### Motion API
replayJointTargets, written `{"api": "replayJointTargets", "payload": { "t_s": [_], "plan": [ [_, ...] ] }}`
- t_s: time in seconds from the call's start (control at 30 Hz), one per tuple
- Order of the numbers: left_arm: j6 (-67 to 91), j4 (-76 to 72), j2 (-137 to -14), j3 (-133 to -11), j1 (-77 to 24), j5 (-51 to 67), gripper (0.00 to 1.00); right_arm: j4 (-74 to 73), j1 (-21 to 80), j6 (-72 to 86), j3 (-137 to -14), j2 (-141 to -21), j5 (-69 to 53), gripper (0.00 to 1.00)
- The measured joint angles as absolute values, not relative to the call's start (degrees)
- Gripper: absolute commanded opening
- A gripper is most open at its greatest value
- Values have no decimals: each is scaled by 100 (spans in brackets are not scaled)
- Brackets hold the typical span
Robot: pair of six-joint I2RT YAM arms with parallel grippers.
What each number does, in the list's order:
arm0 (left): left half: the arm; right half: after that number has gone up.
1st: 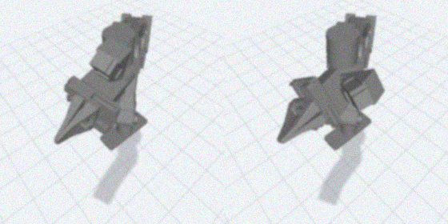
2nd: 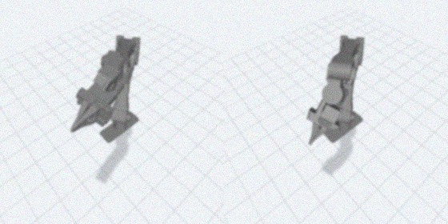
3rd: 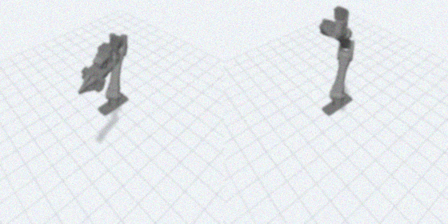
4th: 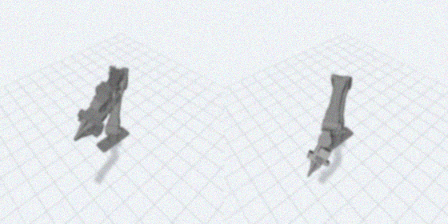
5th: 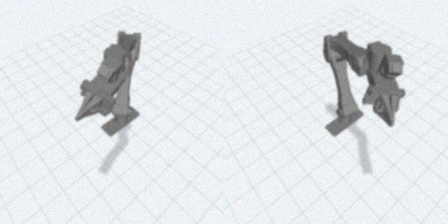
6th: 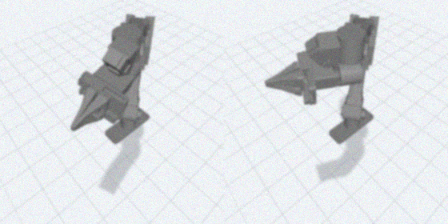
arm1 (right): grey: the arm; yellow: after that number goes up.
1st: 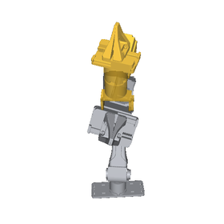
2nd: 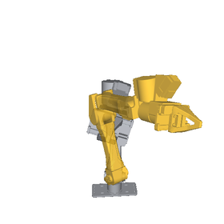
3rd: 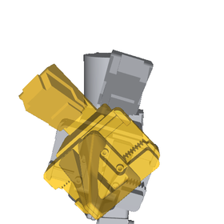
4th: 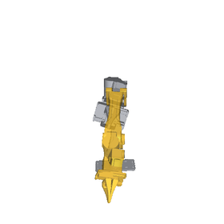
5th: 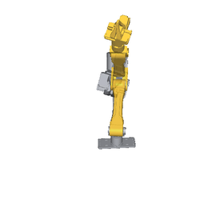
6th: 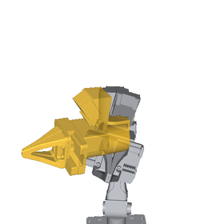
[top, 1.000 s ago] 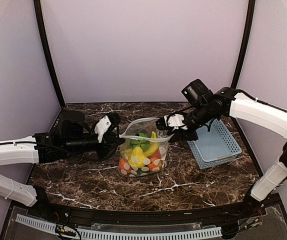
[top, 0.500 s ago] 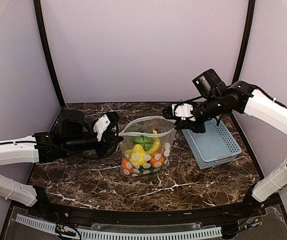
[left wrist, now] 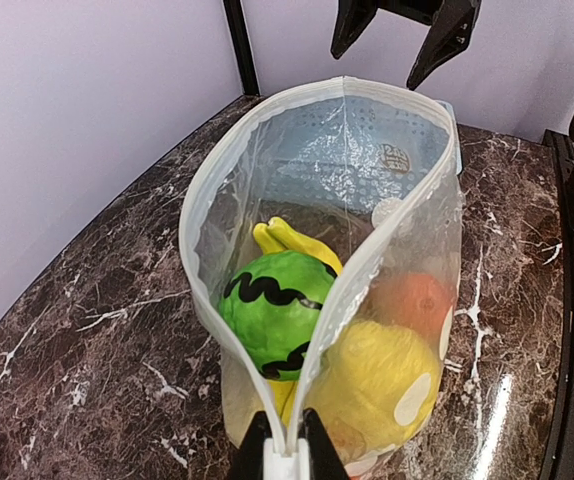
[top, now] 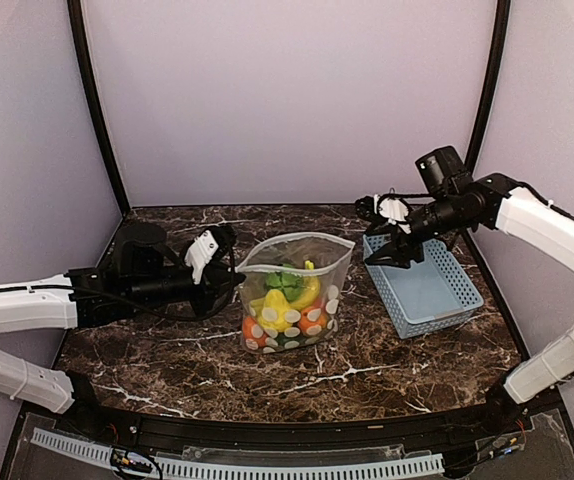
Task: Place the food in the zip-top bag and seal the zipper
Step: Adjust the zipper food storage bag at the center of the board.
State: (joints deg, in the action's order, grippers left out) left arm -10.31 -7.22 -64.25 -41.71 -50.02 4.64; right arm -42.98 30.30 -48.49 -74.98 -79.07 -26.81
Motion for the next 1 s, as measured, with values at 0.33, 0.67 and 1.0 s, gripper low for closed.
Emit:
{"api": "replayJointTargets", "payload": {
  "t_s": [0.33, 0.67, 1.0],
  "plan": [
    [-1031, -764, -6344, -4093, -5000, 464, 1, -4115, 3020, -4644, -7793, -8864, -3369, 58],
    [-1031, -762, -6311, -4071, -4998, 331, 1, -4141, 3020, -4700, -8355, -9244, -4226, 29],
    [-1007, -760, -6307, -4071, -4969, 209, 1, -4370, 3004, -4847, -8370, -9268, -4379, 0]
  ]
}}
